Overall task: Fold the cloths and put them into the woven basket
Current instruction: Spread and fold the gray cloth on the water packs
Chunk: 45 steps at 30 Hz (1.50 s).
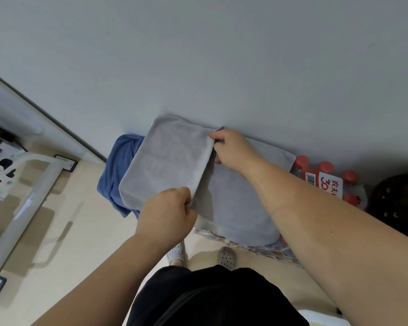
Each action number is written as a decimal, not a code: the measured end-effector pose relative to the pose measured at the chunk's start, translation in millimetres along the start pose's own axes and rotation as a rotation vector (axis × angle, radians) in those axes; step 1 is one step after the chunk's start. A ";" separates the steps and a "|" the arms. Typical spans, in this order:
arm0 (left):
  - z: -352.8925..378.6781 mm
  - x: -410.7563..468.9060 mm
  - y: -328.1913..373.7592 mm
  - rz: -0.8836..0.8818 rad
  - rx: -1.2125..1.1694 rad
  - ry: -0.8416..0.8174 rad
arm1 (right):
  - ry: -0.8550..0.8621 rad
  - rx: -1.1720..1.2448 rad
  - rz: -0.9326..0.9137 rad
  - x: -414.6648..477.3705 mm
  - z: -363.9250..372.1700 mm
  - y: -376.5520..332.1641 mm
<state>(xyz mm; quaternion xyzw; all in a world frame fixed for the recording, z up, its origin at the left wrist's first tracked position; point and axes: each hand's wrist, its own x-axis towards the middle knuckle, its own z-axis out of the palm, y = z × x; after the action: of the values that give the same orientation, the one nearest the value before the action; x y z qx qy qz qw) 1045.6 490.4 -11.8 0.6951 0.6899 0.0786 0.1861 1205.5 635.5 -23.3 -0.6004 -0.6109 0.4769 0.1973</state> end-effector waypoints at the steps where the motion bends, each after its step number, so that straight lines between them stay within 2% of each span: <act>1: -4.3 -0.5 2.0 0.000 -0.014 0.006 | 0.016 0.026 0.015 0.0 -0.9 0.2; 8: -29.5 -2.5 40.3 0.091 -0.313 -0.093 | 0.340 0.159 -0.100 -36.1 -40.9 6.5; 13: 4.9 0.9 77.5 0.135 -0.316 -0.304 | 0.485 0.259 0.011 -60.1 -69.0 45.5; 15: 25.4 0.6 85.4 0.134 -0.290 -0.356 | 0.450 0.241 0.113 -63.9 -71.3 64.4; 18: 47.3 -0.6 91.3 0.120 -0.208 -0.385 | 0.277 0.144 0.196 -66.8 -70.0 85.0; 22: 48.5 -0.9 95.7 0.095 -0.205 -0.401 | 0.183 0.064 0.147 -71.9 -74.0 82.1; 30: 29.4 -0.7 129.2 0.164 -0.329 -0.329 | 0.405 0.157 0.090 -88.4 -101.1 85.8; 32: 37.1 -0.6 136.8 0.183 -0.304 -0.365 | 0.387 0.060 0.104 -95.5 -107.0 90.4; 37: 55.7 4.6 136.0 0.225 -0.195 -0.461 | 0.153 -0.430 0.140 -93.8 -106.1 100.8; 40: 45.4 18.9 122.3 0.134 -0.250 -0.363 | 0.252 -0.540 0.094 -87.0 -105.7 96.3; 43: 24.6 43.2 98.3 0.034 -0.231 -0.130 | 0.414 -0.592 0.051 -75.0 -107.9 93.2; 45: 11.2 62.0 77.8 -0.043 -0.231 0.010 | 0.457 -0.688 0.061 -65.1 -107.3 94.7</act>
<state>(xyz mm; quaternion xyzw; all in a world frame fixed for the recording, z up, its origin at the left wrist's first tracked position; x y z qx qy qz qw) 1124.3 551.6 -2.7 0.6538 0.6919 0.1570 0.2631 1357.6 595.9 -29.2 -0.7396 -0.6571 0.1050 0.1014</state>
